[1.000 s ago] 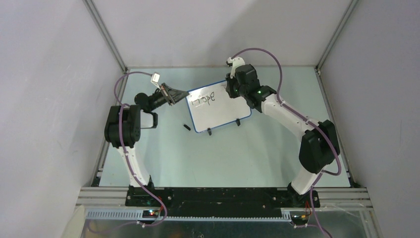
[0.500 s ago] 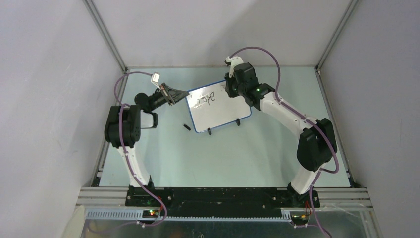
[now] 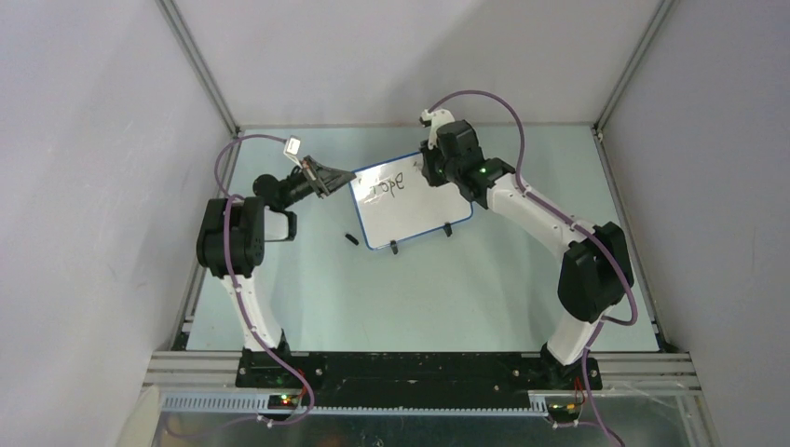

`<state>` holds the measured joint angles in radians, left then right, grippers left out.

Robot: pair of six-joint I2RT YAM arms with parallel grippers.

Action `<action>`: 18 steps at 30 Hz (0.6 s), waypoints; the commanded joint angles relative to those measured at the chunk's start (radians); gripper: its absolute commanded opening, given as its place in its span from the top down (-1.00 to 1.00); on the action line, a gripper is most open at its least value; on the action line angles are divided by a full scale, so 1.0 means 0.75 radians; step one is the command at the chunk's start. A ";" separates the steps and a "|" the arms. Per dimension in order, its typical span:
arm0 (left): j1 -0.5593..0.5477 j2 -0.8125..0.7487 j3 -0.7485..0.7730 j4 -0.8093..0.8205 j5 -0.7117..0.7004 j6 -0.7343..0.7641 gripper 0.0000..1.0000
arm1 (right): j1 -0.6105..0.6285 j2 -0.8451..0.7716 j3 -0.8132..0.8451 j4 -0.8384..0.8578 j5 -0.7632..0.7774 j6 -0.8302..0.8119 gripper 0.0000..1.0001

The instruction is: Write a sentence on the whiteboard

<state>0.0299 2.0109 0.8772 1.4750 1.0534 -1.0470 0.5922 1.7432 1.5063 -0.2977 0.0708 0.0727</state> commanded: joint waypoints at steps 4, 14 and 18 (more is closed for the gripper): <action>-0.010 -0.007 0.029 0.066 0.045 0.001 1.00 | 0.010 -0.015 -0.038 -0.026 0.009 -0.018 1.00; -0.009 -0.006 0.029 0.066 0.044 0.001 1.00 | 0.024 -0.053 -0.112 -0.033 0.025 -0.015 1.00; -0.009 -0.008 0.028 0.066 0.044 0.001 1.00 | 0.034 -0.066 -0.123 -0.038 0.028 -0.016 1.00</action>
<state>0.0299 2.0109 0.8772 1.4731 1.0512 -1.0466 0.6106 1.7203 1.4281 -0.3206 0.0715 0.0708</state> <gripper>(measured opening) 0.020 0.150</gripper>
